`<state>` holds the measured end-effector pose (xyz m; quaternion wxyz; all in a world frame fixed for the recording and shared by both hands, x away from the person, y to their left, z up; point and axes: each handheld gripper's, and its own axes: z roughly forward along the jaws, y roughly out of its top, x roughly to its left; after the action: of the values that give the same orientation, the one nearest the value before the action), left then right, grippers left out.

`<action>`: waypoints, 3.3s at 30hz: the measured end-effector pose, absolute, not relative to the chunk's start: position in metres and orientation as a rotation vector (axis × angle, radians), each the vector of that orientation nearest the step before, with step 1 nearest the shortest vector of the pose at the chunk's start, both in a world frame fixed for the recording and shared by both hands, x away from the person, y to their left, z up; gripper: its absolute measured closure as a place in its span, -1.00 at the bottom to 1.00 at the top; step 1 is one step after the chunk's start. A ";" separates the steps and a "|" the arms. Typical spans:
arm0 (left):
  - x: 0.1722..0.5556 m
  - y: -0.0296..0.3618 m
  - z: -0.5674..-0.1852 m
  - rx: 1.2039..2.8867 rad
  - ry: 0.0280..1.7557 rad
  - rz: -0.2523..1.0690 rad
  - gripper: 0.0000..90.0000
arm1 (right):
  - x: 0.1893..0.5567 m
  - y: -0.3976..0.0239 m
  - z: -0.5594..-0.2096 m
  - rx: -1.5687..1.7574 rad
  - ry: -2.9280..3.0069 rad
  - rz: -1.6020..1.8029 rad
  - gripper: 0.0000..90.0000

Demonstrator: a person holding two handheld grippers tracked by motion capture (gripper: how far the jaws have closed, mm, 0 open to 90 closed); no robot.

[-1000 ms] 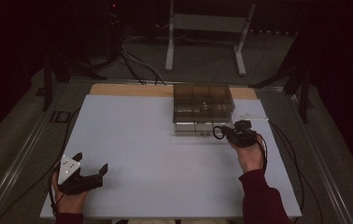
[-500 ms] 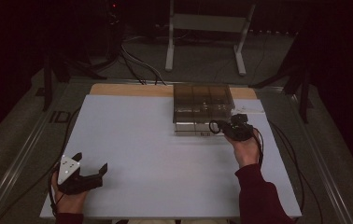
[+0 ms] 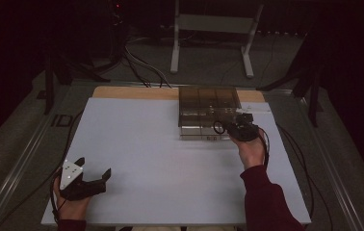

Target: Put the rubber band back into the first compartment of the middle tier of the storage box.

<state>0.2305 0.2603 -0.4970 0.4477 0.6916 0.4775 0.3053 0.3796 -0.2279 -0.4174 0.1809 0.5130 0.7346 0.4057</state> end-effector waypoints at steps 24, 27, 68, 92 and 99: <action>0.231 0.261 -0.497 1.714 1.182 0.756 -0.99 | 0.395 -0.219 -0.414 1.466 2.052 1.183 0.96; 0.231 0.261 -0.497 1.716 1.182 0.755 -0.99 | 0.397 -0.218 -0.415 1.465 2.055 1.183 0.96; 0.231 0.260 -0.498 1.717 1.179 0.756 -0.99 | 0.409 -0.195 -0.433 1.482 2.067 1.200 0.96; 0.231 0.260 -0.498 1.715 1.179 0.755 -0.99 | 0.412 -0.182 -0.442 1.488 2.082 1.195 0.96; 0.231 0.261 -0.498 1.716 1.178 0.755 -0.99 | 0.413 -0.177 -0.445 1.489 2.089 1.195 0.96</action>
<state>0.2314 0.2606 -0.4979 0.4473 0.6931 0.4760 0.3048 0.4125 -0.1770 -0.4450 0.1552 0.5198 0.7293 0.4170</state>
